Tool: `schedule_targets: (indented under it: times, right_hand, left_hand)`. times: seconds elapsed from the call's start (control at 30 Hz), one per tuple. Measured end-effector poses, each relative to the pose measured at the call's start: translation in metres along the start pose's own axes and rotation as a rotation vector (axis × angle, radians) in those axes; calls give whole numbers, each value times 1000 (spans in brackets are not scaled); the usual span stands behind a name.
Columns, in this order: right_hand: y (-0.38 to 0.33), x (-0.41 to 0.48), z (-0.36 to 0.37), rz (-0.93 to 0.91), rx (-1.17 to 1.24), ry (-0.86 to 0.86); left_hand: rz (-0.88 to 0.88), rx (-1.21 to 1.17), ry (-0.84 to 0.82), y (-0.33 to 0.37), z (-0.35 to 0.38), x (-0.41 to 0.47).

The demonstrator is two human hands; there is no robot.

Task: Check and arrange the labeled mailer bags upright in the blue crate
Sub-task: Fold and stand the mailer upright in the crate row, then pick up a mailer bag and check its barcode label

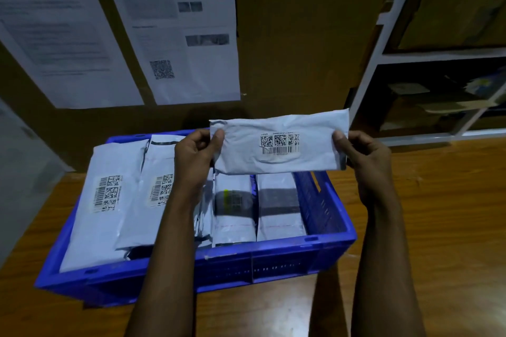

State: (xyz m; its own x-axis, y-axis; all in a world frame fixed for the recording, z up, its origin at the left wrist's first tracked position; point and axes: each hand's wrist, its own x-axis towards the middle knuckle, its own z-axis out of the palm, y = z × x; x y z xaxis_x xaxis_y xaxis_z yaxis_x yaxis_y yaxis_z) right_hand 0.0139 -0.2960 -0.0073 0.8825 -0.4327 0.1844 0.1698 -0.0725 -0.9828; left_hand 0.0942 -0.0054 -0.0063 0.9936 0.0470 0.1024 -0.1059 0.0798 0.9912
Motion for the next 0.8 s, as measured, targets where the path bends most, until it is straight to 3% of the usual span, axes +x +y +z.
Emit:
schedule_targets:
  times: [0.27, 0.47, 0.6, 0.8]
  right_hand:
    - [-5, -3, 15, 81, 89, 55]
    - [-13, -1, 26, 211, 384, 46]
    - [-19, -2, 41, 224, 505, -104]
    - [-14, -4, 52, 239, 436, -28]
  left_hand:
    - [-101, -87, 62, -1, 0, 2]
    - [-130, -153, 126, 0, 2, 4]
    - [-193, -291, -14, 5, 4, 2]
    - [-231, -125, -196, 4, 2, -3]
